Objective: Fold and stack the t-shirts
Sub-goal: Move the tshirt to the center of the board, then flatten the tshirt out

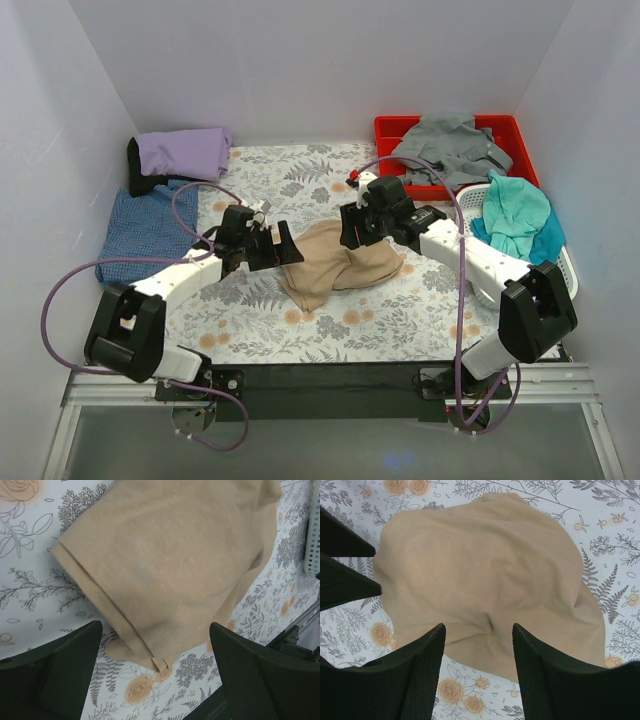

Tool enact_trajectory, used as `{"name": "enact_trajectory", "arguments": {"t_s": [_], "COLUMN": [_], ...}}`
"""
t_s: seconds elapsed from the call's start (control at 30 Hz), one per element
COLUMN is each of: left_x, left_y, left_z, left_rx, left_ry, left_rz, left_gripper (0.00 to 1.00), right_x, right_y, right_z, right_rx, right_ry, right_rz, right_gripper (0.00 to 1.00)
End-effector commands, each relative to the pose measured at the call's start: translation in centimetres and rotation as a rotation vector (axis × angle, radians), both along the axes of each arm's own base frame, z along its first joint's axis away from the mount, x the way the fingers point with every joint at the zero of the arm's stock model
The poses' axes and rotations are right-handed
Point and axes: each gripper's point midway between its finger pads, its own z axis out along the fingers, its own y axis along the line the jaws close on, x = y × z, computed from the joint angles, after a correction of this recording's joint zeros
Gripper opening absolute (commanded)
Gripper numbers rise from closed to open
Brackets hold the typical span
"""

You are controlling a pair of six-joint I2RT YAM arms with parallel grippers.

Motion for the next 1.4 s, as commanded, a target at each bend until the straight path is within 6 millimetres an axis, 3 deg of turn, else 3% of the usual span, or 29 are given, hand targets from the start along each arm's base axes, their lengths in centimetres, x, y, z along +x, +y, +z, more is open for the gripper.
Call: {"name": "enact_trajectory", "arguments": {"t_s": [0.0,0.13,0.23,0.33,0.37,0.47,0.5,0.57,0.6,0.83,0.9,0.97,1.03,1.07,1.13,1.17,1.2,1.3,1.37], "left_x": [1.1,2.5,4.0,5.9,7.5,7.7,8.3,7.2,6.6,1.0,0.2,-0.8,-0.9,-2.2,-2.7,-1.4,-1.7,-1.4,-1.1], "left_y": [-1.9,-2.9,-2.9,-3.4,-4.0,-4.7,-5.1,-5.7,-6.1,-5.6,-6.4,-7.6,-8.8,-10.1,-11.3,-10.6,-10.0,-8.0,-6.7], "left_z": [0.3,-1.0,-0.6,3.6,7.2,13.7,18.1,21.8,25.5,35.3,35.1,33.2,29.4,25.4,20.6,17.8,15.3,13.9,16.1], "left_rx": [-0.082,-0.085,-0.061,-0.070,-0.086,-0.104,-0.133,-0.170,-0.209,-0.296,-0.334,-0.346,-0.321,-0.300,-0.201,-0.069,-0.018,0.070,0.084], "left_ry": [0.010,0.052,0.025,-0.067,-0.145,-0.251,-0.333,-0.363,-0.425,-0.561,-0.515,-0.422,-0.333,-0.234,-0.142,-0.137,-0.083,-0.089,-0.178], "left_rz": [-0.041,-0.057,-0.036,-0.053,-0.060,-0.141,-0.160,-0.221,-0.264,-0.390,-0.462,-0.526,-0.559,-0.597,-0.598,-0.508,-0.486,-0.399,-0.341], "left_gripper": [0.86,0.60,0.02,0.00,0.00,0.00,0.00,0.00,0.00,0.00,0.00,0.00,0.00,0.00,0.00,0.00,0.00,0.00,0.00], "right_x": [0.4,0.1,0.0,0.1,-0.1,0.0,-0.1,-0.2,-0.3,0.2,0.1,0.2,-0.2,-0.1,-0.3,-0.4,-0.5,-0.6,-0.5], "right_y": [0.9,0.5,-0.2,-1.5,-1.8,-3.6,-4.1,-5.0,-5.3,-7.6,-8.6,-10.5,-12.1,-13.2,-14.7,-15.0,-15.3,-15.8,-15.9], "right_z": [2.0,2.2,2.5,2.6,2.4,2.2,1.9,1.2,1.1,2.4,2.9,3.4,3.4,3.6,4.3,4.7,5.2,6.2,6.3], "right_rx": [0.052,0.049,0.038,0.001,-0.011,-0.076,-0.094,-0.136,-0.146,-0.199,-0.222,-0.273,-0.318,-0.349,-0.366,-0.362,-0.353,-0.335,-0.335], "right_ry": [-0.049,-0.059,-0.084,-0.108,-0.107,-0.123,-0.121,-0.118,-0.119,-0.179,-0.193,-0.221,-0.224,-0.238,-0.252,-0.258,-0.268,-0.287,-0.289], "right_rz": [0.017,0.010,-0.006,-0.045,-0.053,-0.107,-0.115,-0.130,-0.139,-0.232,-0.260,-0.327,-0.372,-0.410,-0.458,-0.469,-0.482,-0.502,-0.509], "right_gripper": [0.62,0.62,0.62,0.62,0.63,0.63,0.63,0.63,0.63,0.63,0.63,0.63,0.63,0.64,0.64,0.64,0.65,0.65,0.65]}}
